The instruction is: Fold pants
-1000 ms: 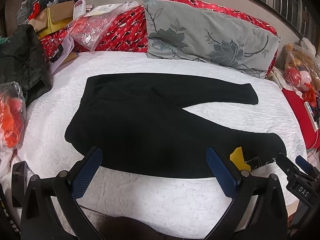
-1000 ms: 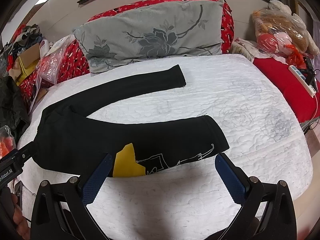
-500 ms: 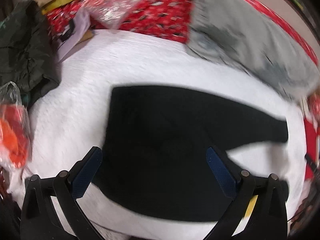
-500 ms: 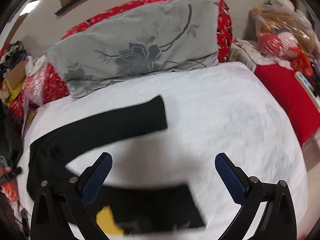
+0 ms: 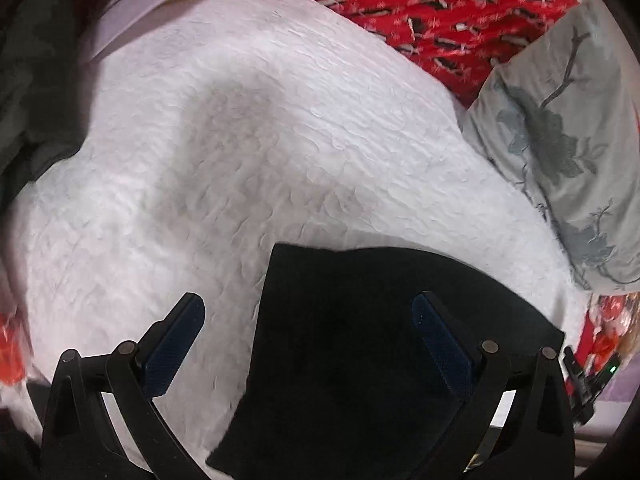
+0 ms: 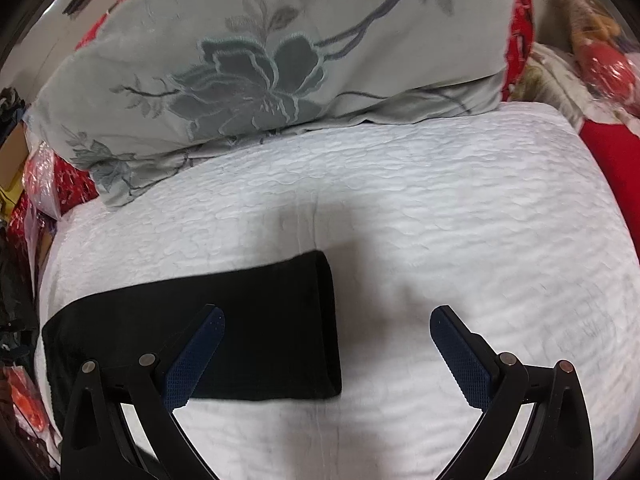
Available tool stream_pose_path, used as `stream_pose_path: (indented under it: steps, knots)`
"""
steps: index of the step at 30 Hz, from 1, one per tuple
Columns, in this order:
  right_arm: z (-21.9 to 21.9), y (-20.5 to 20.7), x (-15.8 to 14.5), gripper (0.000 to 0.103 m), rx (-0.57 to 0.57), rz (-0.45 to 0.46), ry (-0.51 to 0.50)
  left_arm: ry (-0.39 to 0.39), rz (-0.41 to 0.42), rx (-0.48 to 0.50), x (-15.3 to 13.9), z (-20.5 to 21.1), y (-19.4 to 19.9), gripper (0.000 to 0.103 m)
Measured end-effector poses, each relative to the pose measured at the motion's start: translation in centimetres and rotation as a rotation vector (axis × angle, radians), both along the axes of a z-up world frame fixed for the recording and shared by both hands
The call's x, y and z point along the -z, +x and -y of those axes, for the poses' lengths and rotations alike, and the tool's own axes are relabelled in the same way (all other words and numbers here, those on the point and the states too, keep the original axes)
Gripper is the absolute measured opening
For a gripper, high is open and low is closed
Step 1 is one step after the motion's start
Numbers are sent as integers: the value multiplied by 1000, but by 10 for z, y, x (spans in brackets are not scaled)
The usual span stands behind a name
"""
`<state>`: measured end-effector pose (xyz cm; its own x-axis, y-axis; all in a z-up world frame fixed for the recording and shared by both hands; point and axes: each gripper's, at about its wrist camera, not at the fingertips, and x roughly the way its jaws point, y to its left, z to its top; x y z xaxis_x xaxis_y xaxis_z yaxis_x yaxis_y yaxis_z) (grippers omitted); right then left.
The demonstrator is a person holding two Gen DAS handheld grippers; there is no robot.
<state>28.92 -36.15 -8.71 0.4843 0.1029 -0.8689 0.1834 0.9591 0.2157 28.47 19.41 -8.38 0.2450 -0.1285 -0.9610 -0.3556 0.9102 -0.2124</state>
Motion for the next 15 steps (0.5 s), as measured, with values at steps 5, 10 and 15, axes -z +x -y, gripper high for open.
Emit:
stream_pose_path:
  steps: [5,10,15]
  knots:
    - [-7,25,16,102,-54,-44,32,-13,-14,18,19,3,21,101]
    - [-17,32,21,51,-104,-61,40,10,-64,36,31,10,29,34]
    - [-17,21,5,11,-140,-21,33,20,-18,40,14,9,17,25]
